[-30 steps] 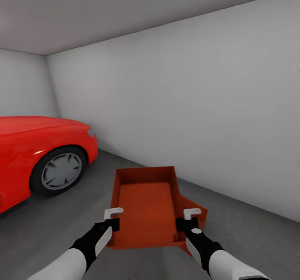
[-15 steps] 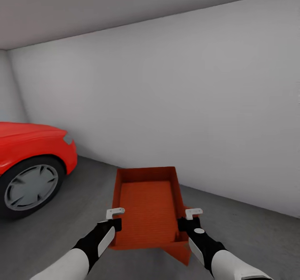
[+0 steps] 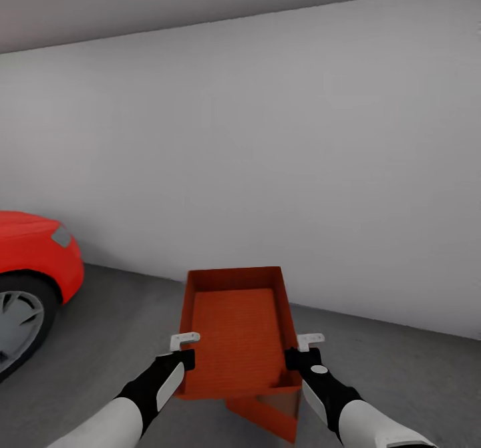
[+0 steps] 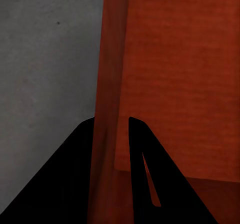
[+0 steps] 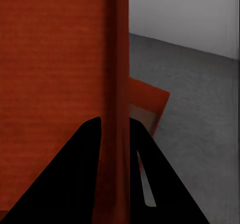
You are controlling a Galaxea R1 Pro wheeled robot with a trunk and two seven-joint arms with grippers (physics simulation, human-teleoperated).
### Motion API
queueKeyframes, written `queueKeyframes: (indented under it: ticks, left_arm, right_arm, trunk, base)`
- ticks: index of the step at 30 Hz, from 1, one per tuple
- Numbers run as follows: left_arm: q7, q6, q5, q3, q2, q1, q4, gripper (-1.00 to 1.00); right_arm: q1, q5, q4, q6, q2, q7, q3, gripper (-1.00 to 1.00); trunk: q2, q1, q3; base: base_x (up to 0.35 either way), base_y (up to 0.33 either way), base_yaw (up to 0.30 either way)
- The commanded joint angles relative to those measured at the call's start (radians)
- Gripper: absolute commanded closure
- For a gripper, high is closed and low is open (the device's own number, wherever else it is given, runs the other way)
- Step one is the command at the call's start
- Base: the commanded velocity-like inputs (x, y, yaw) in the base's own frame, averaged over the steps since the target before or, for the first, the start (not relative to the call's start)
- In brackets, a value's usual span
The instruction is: Move the two storage containers from the living room to the garage. In the garage, place one container on the floor and stack the other container on top of it (either order is fine).
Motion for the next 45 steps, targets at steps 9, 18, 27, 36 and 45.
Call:
queueKeyframes:
  ticks: [9, 18, 27, 36, 45]
  left_arm:
    - [0.018, -0.014, -0.028, 0.065, 0.068, -0.001, -0.007, 1.0]
    - [0.018, -0.014, -0.028, 0.065, 0.068, -0.001, -0.005, 1.0]
    - [0.018, -0.014, -0.028, 0.065, 0.068, -0.001, -0.005, 1.0]
    - [0.018, -0.014, -0.028, 0.065, 0.068, -0.001, -0.006, 1.0]
    - [0.009, -0.013, 0.102, -0.074, 0.03, -0.001, -0.001, 1.0]
  right_arm:
    - [-0.001, 0.004, 0.003, -0.002, -0.003, -0.044, -0.021, 1.0]
    - [-0.001, 0.004, 0.003, -0.002, -0.003, -0.044, -0.021, 1.0]
    - [-0.001, 0.004, 0.003, -0.002, -0.003, -0.044, -0.021, 1.0]
    - [-0.001, 0.004, 0.003, 0.0, -0.003, -0.042, -0.021, 1.0]
    - [-0.001, 0.006, 0.003, 0.001, 0.002, -0.017, 0.017, 1.0]
  trunk:
    - [-0.001, 0.001, -0.002]
    - [-0.001, 0.001, -0.002]
    - [-0.001, 0.001, -0.002]
    - [-0.001, 0.001, -0.002]
    - [-0.001, 0.001, -0.002]
  base:
    - [0.319, 0.178, -0.286]
    - [0.319, 0.178, -0.286]
    - [0.309, 0.194, -0.246]
    - [0.304, 0.207, -0.016]
    - [0.101, 0.069, 0.0]
